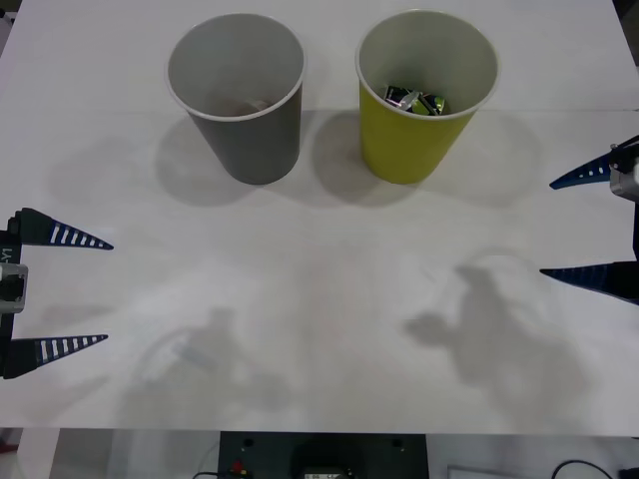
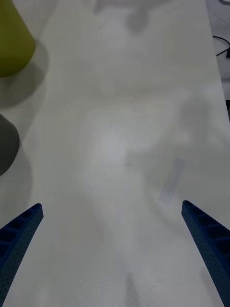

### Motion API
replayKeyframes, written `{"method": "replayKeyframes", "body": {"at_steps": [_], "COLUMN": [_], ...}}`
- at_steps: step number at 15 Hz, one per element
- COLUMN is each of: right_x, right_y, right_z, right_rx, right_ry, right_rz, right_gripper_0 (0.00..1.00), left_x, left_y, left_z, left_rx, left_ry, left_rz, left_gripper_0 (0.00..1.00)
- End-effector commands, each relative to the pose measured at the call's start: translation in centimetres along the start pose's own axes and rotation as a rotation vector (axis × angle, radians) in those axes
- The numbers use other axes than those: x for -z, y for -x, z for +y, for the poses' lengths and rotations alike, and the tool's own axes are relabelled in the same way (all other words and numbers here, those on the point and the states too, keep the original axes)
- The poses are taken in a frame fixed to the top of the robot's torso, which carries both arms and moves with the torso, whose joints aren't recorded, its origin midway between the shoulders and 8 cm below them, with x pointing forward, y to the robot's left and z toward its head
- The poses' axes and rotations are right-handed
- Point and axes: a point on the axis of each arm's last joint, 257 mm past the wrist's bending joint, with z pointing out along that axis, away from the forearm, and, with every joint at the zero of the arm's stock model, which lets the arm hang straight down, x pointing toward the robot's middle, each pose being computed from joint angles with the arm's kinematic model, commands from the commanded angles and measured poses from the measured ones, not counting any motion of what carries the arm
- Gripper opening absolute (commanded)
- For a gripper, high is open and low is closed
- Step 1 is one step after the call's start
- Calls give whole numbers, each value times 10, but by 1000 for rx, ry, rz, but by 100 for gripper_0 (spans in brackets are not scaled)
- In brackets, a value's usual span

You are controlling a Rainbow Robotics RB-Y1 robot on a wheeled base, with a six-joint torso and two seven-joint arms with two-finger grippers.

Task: Put the can into the green bin and the plastic bottle into the gray bin

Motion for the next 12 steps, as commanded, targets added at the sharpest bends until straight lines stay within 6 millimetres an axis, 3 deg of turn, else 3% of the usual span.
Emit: {"method": "replayKeyframes", "body": {"at_steps": [1,5,12], "right_x": [1,2,2], "right_y": [-13,-28,-29], "right_z": [8,20,20], "right_rx": [-2,-15,1], "right_ry": [7,24,23], "right_rz": [11,31,31], "right_gripper_0": [100,100,100], "left_x": [0,0,0], "left_y": [0,0,0], "left_z": [0,0,0], "left_rx": [0,0,0], "left_ry": [0,0,0], "left_rz": [0,0,0], "left_gripper_0": [100,100,100]}}
